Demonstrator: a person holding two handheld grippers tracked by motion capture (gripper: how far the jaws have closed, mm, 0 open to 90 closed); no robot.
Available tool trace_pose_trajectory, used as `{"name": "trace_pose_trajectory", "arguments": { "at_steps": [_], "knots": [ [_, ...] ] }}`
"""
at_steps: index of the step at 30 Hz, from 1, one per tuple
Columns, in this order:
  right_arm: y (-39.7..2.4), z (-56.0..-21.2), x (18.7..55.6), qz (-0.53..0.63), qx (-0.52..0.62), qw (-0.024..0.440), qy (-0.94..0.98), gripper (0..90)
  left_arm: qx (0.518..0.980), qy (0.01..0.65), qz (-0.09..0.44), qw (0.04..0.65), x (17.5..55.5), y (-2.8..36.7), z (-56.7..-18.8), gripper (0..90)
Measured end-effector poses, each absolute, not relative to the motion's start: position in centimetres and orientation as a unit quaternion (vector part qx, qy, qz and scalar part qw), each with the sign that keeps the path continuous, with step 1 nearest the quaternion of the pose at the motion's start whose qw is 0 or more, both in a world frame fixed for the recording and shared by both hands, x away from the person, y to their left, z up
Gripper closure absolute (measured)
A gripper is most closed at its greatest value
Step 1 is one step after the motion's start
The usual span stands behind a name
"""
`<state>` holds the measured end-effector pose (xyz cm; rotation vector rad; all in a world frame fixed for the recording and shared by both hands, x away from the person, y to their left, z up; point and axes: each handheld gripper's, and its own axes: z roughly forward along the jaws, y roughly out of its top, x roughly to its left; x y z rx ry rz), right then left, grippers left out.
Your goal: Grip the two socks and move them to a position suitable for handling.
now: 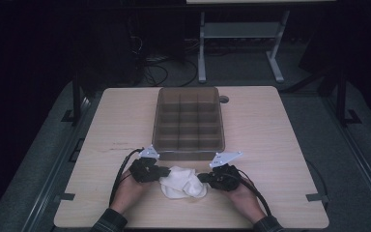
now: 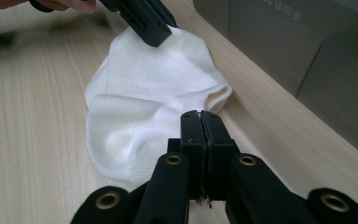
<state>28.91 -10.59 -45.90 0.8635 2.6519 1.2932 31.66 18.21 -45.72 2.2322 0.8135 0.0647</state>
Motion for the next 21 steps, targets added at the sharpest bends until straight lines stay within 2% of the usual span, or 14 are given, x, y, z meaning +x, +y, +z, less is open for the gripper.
{"name": "trace_pose_trajectory", "arguments": {
  "at_steps": [7,13,21],
  "knots": [
    [-11.2,-44.5,28.7,0.441,0.28,0.031,0.852,89.1,0.859,0.316,0.012,0.403,30.4,18.5,-44.1,83.4],
    [-11.7,-43.9,29.0,0.446,0.28,0.039,0.849,89.0,0.852,0.311,0.023,0.421,28.8,18.5,-43.7,83.0],
    [-11.2,-44.7,29.7,0.429,0.281,0.041,0.858,88.9,0.863,0.302,0.045,0.403,27.7,17.8,-44.8,81.8]
  ]
}}
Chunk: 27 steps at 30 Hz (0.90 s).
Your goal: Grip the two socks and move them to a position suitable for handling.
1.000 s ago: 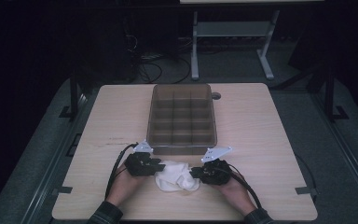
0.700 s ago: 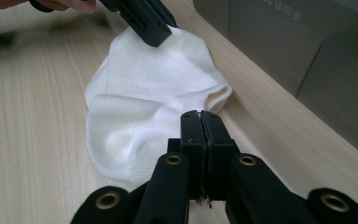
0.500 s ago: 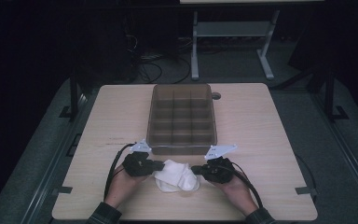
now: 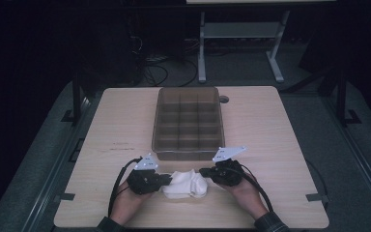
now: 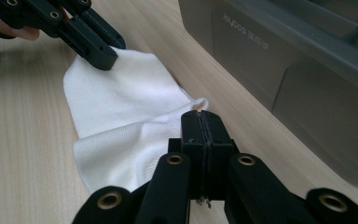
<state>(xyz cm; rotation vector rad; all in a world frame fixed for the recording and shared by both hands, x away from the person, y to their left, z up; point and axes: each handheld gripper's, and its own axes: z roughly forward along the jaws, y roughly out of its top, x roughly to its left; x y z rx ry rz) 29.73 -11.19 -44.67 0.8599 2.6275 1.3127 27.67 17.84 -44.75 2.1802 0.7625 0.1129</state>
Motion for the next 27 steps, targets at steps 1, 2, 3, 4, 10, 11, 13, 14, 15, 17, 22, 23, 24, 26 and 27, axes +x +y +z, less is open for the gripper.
{"name": "trace_pose_trajectory", "arguments": {
  "at_steps": [1,2,3,4,10,11,13,14,15,17,22,23,24,26,27],
  "knots": [
    [-11.1,-44.8,29.8,0.427,0.279,0.042,0.859,88.9,0.863,0.302,0.046,0.402,27.7,17.9,-44.8,81.4],
    [-11.1,-44.8,29.8,0.425,0.278,0.044,0.86,88.8,0.864,0.302,0.045,0.401,27.6,17.9,-44.9,81.0],
    [-11.0,-44.9,29.9,0.423,0.277,0.045,0.862,88.5,0.864,0.302,0.044,0.4,27.6,17.9,-45.0,80.3],
    [-11.0,-45.0,29.9,0.422,0.277,0.044,0.862,88.4,0.864,0.303,0.045,0.399,27.6,17.9,-45.0,79.1],
    [-10.9,-45.2,29.9,0.424,0.281,0.04,0.86,78.5,0.861,0.308,0.056,0.402,27.3,18.3,-44.7,67.1],
    [-11.0,-45.1,29.9,0.426,0.278,0.043,0.86,76.9,0.858,0.31,0.06,0.405,27.3,18.5,-44.4,65.2],
    [-11.2,-44.8,29.6,0.433,0.28,0.042,0.856,76.9,0.853,0.314,0.066,0.41,27.1,18.7,-44.1,63.0],
    [-11.3,-44.7,29.4,0.436,0.279,0.043,0.854,77.5,0.851,0.315,0.069,0.414,27.0,18.9,-43.8,61.4],
    [-11.4,-44.5,29.2,0.439,0.278,0.042,0.853,80.5,0.849,0.316,0.072,0.417,26.9,19.0,-43.7,61.5],
    [-11.5,-44.3,28.8,0.443,0.268,0.041,0.855,84.0,0.846,0.315,0.073,0.424,26.5,19.2,-43.3,63.9],
    [-11.3,-44.6,27.9,0.437,0.254,0.025,0.862,88.0,0.851,0.306,0.064,0.422,26.0,18.6,-43.2,82.2],
    [-11.2,-44.7,27.9,0.435,0.252,0.024,0.864,88.0,0.853,0.304,0.064,0.419,26.0,18.4,-43.3,83.2],
    [-11.2,-44.9,27.8,0.431,0.253,0.021,0.866,88.0,0.854,0.304,0.065,0.417,26.0,18.3,-43.4,83.6],
    [-11.1,-45.1,27.8,0.425,0.251,0.021,0.869,88.0,0.858,0.303,0.068,0.409,26.1,18.0,-43.7,83.6],
    [-11.1,-45.3,27.8,0.422,0.25,0.023,0.871,88.0,0.858,0.305,0.069,0.407,26.1,17.9,-43.9,83.6]
  ]
}}
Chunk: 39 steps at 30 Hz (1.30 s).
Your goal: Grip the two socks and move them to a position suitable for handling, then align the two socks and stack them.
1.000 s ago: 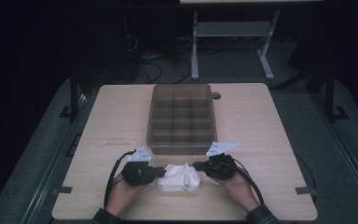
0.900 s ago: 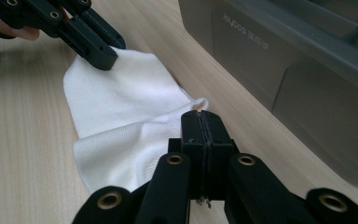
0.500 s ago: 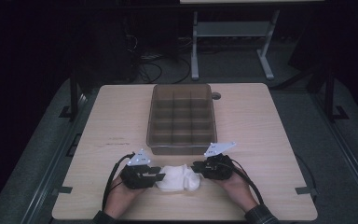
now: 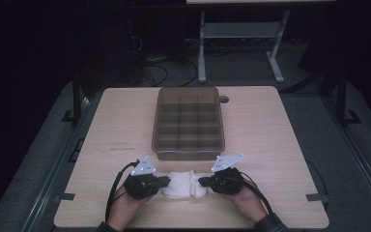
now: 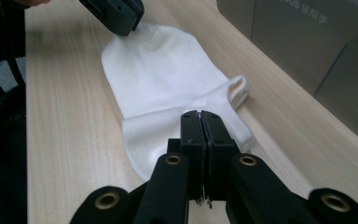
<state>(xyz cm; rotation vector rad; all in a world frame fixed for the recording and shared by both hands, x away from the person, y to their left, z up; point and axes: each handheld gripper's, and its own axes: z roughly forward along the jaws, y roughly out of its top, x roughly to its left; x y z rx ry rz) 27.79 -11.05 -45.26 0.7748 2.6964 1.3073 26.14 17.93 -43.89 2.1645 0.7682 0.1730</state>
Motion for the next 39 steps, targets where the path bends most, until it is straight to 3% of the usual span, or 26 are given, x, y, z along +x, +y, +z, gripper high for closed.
{"name": "trace_pose_trajectory", "arguments": {
  "at_steps": [18,39],
  "knots": [
    [-10.2,-46.7,27.9,0.383,0.244,0.017,0.891,89.6,0.884,0.294,0.062,0.359,27.2,16.9,-45.9,85.5],
    [-9.7,-46.7,26.3,0.382,0.222,-0.012,0.897,89.8,0.883,0.296,0.056,0.36,30.0,16.2,-46.1,88.8]
  ]
}}
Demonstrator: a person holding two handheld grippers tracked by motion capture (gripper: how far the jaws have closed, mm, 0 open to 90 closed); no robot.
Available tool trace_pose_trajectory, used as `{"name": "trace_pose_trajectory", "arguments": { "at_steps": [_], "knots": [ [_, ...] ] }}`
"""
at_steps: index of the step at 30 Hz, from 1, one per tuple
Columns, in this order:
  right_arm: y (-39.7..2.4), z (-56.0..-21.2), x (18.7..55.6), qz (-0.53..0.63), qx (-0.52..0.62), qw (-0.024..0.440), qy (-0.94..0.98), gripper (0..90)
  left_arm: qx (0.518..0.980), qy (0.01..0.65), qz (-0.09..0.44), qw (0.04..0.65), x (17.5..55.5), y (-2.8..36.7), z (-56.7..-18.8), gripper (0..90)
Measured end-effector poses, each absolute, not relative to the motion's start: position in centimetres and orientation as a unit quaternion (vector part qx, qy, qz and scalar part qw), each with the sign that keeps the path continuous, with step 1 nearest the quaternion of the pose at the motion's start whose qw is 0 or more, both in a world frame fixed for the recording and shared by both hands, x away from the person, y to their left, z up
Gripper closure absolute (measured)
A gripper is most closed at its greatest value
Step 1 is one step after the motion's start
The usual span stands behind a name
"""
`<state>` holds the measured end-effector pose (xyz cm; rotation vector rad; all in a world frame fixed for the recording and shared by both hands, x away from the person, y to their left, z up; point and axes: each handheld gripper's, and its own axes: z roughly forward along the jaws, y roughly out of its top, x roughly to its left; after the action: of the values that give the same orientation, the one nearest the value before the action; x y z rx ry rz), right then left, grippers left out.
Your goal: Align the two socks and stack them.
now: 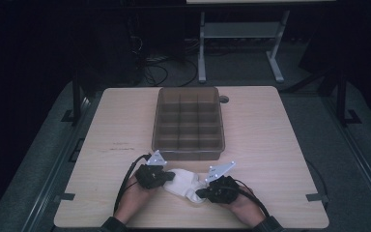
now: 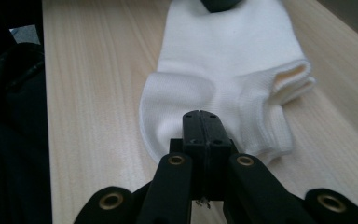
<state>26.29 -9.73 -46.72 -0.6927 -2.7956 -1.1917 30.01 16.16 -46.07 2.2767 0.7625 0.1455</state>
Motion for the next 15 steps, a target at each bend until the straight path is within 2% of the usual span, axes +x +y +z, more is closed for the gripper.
{"name": "trace_pose_trajectory", "arguments": {
  "at_steps": [15],
  "knots": [
    [-9.1,-46.6,24.8,-0.378,-0.198,0.028,-0.904,89.7,0.886,0.283,0.048,0.364,30.8,14.8,-46.2,90.0]
  ]
}}
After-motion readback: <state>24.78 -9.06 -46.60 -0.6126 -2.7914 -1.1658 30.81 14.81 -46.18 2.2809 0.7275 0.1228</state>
